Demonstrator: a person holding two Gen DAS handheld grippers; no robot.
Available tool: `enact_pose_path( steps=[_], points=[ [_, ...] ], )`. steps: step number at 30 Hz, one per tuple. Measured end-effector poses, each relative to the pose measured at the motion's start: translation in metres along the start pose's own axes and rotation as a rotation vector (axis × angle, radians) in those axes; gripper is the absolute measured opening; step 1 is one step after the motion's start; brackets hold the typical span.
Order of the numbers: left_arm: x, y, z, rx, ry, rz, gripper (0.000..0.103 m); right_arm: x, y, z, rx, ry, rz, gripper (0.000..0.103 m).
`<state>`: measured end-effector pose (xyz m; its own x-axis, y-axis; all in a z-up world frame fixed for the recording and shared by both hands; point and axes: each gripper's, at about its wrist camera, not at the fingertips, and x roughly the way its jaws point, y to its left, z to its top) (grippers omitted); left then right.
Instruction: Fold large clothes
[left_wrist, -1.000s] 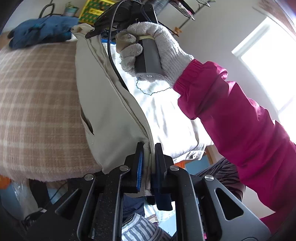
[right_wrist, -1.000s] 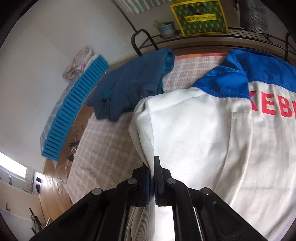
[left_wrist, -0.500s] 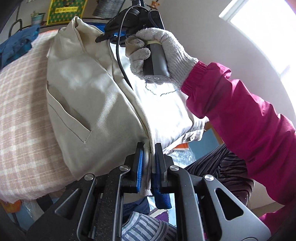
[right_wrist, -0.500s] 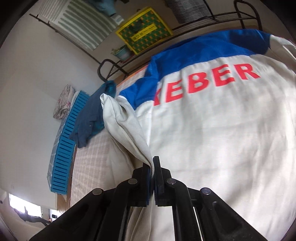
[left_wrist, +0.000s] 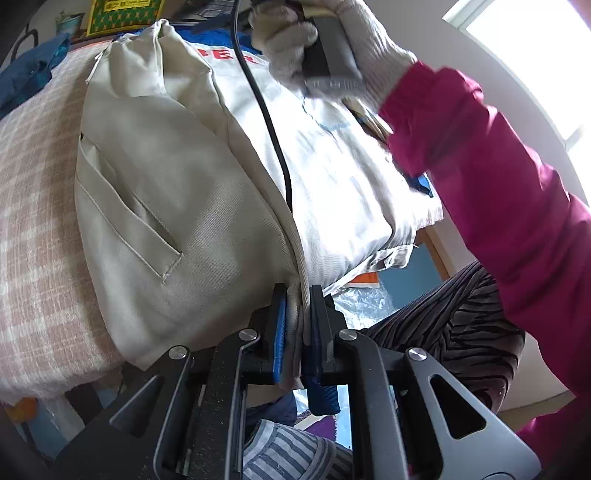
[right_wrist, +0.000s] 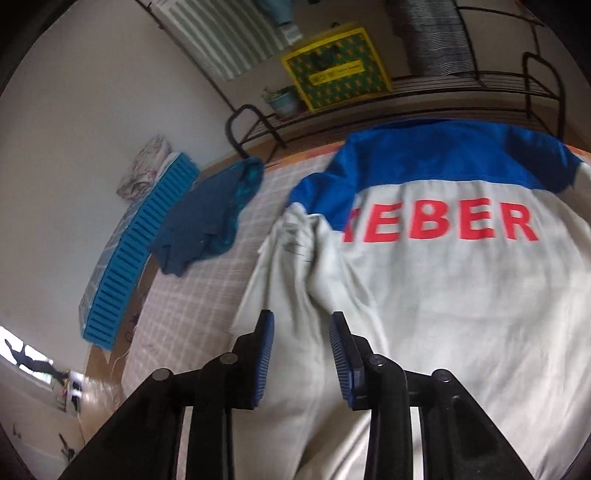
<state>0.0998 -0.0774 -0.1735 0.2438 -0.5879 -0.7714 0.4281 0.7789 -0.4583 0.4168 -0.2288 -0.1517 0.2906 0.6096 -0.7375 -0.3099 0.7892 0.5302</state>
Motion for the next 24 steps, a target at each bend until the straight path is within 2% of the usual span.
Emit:
enact_pose_path(
  steps=[1, 2, 4, 6, 8, 12, 15, 18, 20, 24],
  points=[
    [-0.001, -0.003, -0.001, -0.003, -0.004, 0.0, 0.01, 0.009, 0.002, 0.004, 0.0, 0.029, 0.015, 0.041],
    [-0.002, -0.003, -0.002, -0.005, -0.008, 0.0, 0.01, 0.02, 0.004, 0.009, -0.005, 0.045, -0.019, 0.042],
    [-0.005, -0.002, -0.003, -0.026, 0.001, 0.007, 0.01, 0.043, 0.007, 0.017, -0.018, 0.064, -0.152, 0.044],
    [-0.009, -0.001, -0.005, -0.024, -0.007, 0.01, 0.01, 0.06, -0.002, 0.023, 0.026, 0.08, -0.181, 0.045],
    [-0.011, 0.0, -0.006, -0.019, -0.009, 0.015, 0.01, 0.07, -0.011, 0.029, 0.079, 0.074, -0.174, 0.045],
    [-0.008, -0.001, -0.005, -0.009, -0.002, 0.015, 0.01, 0.076, -0.027, 0.031, 0.146, 0.071, -0.119, 0.01],
    [-0.005, -0.006, -0.005, 0.002, 0.009, 0.012, 0.009, 0.063, -0.024, 0.031, 0.127, 0.038, -0.116, 0.007],
    [0.0, -0.014, -0.003, 0.037, 0.025, 0.019, 0.009, 0.029, -0.024, 0.035, 0.113, -0.023, -0.034, 0.006],
    [0.007, -0.019, 0.0, 0.054, 0.036, 0.018, 0.009, 0.016, -0.034, 0.039, 0.11, -0.047, -0.016, 0.006],
    [0.035, -0.025, 0.005, 0.053, 0.088, 0.001, 0.009, 0.029, -0.073, 0.032, 0.16, -0.019, -0.074, 0.006]
  ],
)
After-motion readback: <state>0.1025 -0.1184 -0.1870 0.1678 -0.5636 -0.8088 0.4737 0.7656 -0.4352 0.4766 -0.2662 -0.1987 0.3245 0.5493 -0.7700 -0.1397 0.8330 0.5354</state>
